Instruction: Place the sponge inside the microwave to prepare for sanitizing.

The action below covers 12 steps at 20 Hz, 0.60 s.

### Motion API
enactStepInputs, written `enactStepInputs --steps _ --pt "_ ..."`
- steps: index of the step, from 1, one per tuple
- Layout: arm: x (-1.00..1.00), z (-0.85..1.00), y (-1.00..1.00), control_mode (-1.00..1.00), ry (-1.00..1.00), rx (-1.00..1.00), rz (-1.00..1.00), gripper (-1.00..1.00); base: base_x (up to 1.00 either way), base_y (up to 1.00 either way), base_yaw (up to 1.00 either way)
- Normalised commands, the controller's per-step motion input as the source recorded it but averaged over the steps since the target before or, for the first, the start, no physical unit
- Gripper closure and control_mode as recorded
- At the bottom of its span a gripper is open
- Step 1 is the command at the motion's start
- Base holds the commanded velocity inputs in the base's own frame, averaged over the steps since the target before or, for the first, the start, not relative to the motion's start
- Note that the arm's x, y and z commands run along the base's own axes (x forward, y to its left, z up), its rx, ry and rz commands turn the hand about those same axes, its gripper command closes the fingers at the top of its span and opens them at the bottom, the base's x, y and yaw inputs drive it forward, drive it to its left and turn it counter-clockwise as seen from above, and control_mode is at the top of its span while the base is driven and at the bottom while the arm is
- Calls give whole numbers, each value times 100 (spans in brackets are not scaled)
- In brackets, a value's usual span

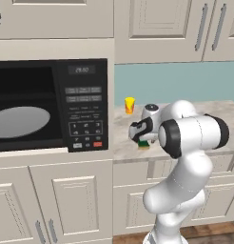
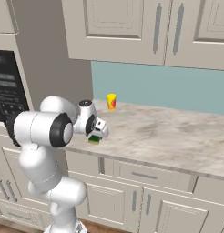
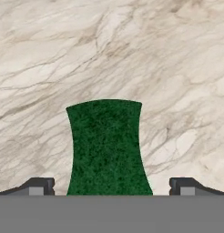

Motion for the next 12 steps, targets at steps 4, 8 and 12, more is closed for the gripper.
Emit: enactStepInputs --steps 4,8,12 --pt "0 -24 0 -100 0 0 2 -100 0 0 0" --pt "3 -35 0 -100 0 0 1 -100 0 0 0" --pt "21 -2 0 -100 0 0 1 -100 0 0 0"
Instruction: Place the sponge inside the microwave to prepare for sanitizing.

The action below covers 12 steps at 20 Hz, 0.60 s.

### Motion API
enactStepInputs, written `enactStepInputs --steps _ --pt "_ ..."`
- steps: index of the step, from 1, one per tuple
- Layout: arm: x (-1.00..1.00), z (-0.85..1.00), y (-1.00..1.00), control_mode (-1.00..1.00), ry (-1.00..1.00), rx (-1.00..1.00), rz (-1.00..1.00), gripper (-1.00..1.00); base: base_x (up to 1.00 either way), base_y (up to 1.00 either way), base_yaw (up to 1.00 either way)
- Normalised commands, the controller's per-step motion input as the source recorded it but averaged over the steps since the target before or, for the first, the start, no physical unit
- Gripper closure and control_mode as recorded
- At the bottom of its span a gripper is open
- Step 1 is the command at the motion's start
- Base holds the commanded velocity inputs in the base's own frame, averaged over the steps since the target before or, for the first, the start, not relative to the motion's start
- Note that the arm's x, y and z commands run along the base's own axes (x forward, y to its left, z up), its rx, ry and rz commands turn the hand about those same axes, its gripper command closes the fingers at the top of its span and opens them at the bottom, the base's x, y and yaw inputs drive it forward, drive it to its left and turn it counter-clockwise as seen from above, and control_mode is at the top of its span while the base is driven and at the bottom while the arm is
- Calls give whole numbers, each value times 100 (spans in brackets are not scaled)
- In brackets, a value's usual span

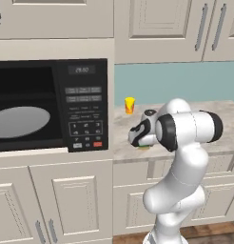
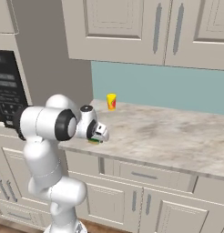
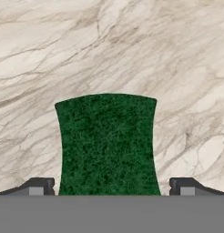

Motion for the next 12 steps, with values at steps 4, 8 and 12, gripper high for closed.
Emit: enactStepInputs --steps 4,8,12 --pt "24 0 0 -100 0 0 1 -100 0 0 0" --pt "19 -4 0 -100 0 0 0 100 0 0 0" --pt "5 -12 0 -100 0 1 0 100 0 0 0"
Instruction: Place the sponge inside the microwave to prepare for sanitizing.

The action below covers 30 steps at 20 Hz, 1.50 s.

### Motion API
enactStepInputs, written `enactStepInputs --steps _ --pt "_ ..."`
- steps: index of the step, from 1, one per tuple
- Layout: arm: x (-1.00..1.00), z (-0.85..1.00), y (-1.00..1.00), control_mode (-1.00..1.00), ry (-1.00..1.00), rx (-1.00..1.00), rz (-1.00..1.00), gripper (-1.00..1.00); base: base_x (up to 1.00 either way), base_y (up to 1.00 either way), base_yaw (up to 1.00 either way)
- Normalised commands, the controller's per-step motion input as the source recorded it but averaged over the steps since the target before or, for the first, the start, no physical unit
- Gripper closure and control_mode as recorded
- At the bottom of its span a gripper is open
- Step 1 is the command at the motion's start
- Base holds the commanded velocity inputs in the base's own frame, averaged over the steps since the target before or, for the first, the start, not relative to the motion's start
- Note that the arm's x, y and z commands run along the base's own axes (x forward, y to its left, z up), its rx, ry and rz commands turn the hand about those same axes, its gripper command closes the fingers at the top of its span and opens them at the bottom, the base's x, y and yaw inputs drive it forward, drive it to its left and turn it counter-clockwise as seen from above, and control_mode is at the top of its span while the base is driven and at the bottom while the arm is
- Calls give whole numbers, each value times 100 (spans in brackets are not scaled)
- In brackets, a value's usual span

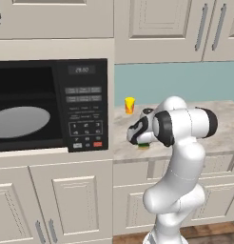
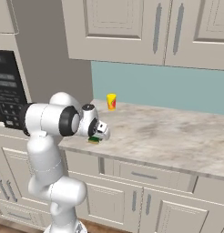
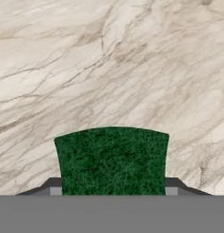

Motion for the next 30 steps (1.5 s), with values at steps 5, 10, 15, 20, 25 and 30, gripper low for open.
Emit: enactStepInputs --steps 5,10,15,20,25,30 --pt "-1 -13 -10 -100 -2 1 0 100 0 0 0" --pt "-53 48 0 -100 -29 0 0 100 0 0 0" --pt "-94 88 -2 -100 -15 -2 -3 100 0 0 0" --pt "-90 96 -1 -100 -8 0 -15 100 0 0 0" --pt "-55 100 0 -100 1 -2 -13 100 0 0 0" --pt "-24 95 -2 -100 25 -6 5 100 0 0 0"
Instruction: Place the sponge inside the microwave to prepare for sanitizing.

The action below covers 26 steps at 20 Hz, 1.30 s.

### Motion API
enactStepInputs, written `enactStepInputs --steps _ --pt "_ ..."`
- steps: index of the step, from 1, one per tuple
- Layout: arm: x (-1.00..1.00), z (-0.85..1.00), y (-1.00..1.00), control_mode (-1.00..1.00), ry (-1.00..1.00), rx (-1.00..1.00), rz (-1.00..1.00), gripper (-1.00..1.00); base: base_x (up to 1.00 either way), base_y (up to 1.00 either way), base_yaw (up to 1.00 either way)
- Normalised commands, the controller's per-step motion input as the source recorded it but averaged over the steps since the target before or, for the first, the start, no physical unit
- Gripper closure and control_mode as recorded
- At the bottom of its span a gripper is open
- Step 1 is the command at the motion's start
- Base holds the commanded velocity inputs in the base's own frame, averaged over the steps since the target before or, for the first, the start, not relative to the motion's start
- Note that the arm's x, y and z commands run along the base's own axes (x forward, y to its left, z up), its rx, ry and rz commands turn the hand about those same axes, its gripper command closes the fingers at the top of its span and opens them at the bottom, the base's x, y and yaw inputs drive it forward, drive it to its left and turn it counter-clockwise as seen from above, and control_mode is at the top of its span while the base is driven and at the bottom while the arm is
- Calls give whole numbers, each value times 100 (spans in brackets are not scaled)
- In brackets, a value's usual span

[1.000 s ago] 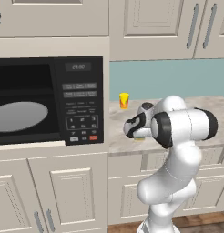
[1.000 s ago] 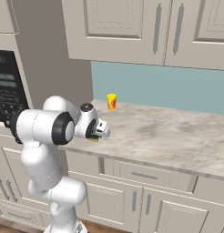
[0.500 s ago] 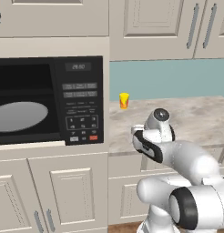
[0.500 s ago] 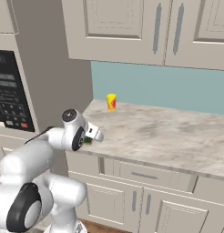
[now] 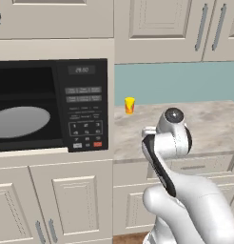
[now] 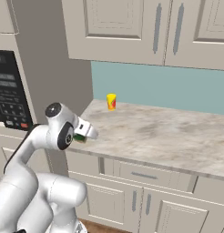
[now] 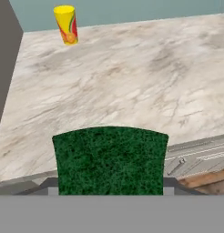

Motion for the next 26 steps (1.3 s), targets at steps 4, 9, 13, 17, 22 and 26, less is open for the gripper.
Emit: enactStepInputs --steps 4,9,13,17,22,26 --pt "-10 63 2 -100 35 -4 23 100 0 0 0" --pt "-62 84 7 -100 33 0 9 100 0 0 0" --pt "-96 56 9 -100 10 -6 0 100 0 0 0" --pt "-100 31 6 -100 3 -4 0 100 0 0 0" --pt "-37 -19 -16 -100 6 1 -7 100 0 0 0" --pt "-5 -26 -18 -100 17 3 -7 100 0 0 0"
